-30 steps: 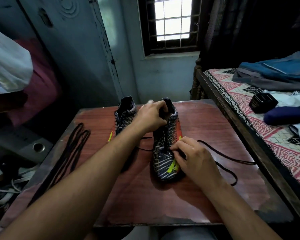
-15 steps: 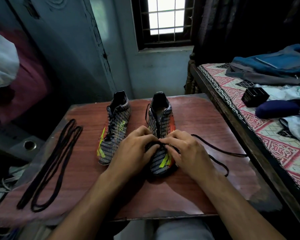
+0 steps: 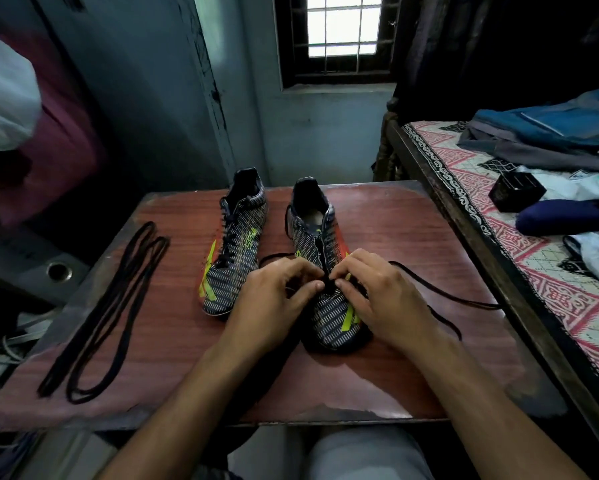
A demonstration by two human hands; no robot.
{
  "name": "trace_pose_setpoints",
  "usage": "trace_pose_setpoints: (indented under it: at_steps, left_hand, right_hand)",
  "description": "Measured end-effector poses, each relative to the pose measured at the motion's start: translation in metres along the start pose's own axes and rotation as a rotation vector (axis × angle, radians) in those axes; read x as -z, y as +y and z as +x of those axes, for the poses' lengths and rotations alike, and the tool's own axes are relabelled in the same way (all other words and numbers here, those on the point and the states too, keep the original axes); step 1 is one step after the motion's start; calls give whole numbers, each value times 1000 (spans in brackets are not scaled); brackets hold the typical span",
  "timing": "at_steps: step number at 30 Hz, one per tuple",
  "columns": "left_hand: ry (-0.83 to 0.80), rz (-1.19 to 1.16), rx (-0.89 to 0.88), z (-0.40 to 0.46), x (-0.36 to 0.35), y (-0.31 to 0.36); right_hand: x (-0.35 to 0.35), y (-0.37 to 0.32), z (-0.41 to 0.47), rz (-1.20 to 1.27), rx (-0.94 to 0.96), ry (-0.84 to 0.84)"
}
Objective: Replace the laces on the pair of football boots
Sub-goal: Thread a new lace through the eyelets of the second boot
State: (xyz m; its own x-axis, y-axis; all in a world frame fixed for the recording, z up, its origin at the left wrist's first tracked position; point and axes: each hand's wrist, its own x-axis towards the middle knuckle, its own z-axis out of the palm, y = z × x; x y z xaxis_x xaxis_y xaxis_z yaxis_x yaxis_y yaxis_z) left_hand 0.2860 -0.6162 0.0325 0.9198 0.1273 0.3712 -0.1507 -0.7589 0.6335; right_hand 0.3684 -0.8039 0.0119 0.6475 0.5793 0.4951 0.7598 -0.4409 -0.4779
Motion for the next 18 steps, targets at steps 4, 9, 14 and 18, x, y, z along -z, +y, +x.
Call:
trace_pose_setpoints:
  at_steps: [4, 9, 14, 18]
  left_hand:
    - [8, -92, -13, -7, -1, -5]
    - [53, -251, 98, -11, -9, -11]
    - [8, -366, 169, -10, -12, -16]
    - [-37, -450, 197, -7, -11, -18]
  right_hand:
    - [9, -1, 1, 49, -35, -43]
    - [14, -7, 2, 107, -42, -86]
    - [10, -14, 4, 112, -94, -121]
    - [4, -15, 6, 80, -157, -162]
